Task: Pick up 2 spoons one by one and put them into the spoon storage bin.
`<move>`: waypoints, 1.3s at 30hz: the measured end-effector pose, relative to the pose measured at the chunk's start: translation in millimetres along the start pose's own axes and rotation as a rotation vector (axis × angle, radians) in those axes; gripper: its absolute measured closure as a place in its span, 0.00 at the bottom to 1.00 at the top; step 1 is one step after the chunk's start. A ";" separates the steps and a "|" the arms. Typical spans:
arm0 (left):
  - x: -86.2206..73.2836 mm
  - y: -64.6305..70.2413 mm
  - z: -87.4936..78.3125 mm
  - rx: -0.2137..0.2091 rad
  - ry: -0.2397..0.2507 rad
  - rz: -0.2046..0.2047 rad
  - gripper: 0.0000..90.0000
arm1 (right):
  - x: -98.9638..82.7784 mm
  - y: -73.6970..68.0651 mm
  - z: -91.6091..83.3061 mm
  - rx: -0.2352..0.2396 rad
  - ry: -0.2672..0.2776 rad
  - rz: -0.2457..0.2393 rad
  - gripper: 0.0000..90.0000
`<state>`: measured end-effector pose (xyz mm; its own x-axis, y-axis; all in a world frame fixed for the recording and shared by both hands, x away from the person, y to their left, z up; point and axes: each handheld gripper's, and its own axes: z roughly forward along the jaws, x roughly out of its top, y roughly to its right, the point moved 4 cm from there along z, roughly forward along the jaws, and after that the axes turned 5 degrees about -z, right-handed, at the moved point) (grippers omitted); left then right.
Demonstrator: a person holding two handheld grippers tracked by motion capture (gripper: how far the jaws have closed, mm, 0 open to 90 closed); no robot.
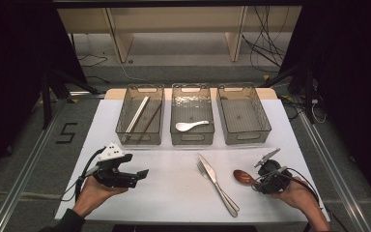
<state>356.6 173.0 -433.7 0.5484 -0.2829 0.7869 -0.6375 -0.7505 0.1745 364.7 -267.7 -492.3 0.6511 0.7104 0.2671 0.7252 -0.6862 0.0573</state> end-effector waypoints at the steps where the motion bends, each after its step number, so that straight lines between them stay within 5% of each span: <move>1: -0.1 0.0 0.2 0.000 -0.001 0.000 0.19 | 0.6 -0.4 -0.3 0.002 -0.004 -0.007 0.78; 7: -0.3 0.0 1.1 0.001 -0.003 0.001 0.19 | 2.4 -3.7 0.0 0.021 -0.018 -0.038 0.90; 13: -0.1 -0.2 0.6 0.005 0.000 0.001 0.19 | 3.4 -5.8 -1.0 0.010 -0.022 -0.064 0.91; 28: 1.8 -1.4 -2.6 0.002 0.037 -0.011 0.19 | 31.8 0.1 -34.3 0.003 0.210 -0.029 0.92; 39: 2.6 -1.3 -4.3 -0.005 0.050 -0.020 0.19 | 78.4 5.6 -43.5 0.017 0.285 -0.021 0.91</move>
<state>356.6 175.8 -429.3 0.5338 -0.2373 0.8116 -0.6293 -0.7526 0.1939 410.0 -222.6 -429.2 0.5483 0.6505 0.5256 0.7433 -0.6671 0.0501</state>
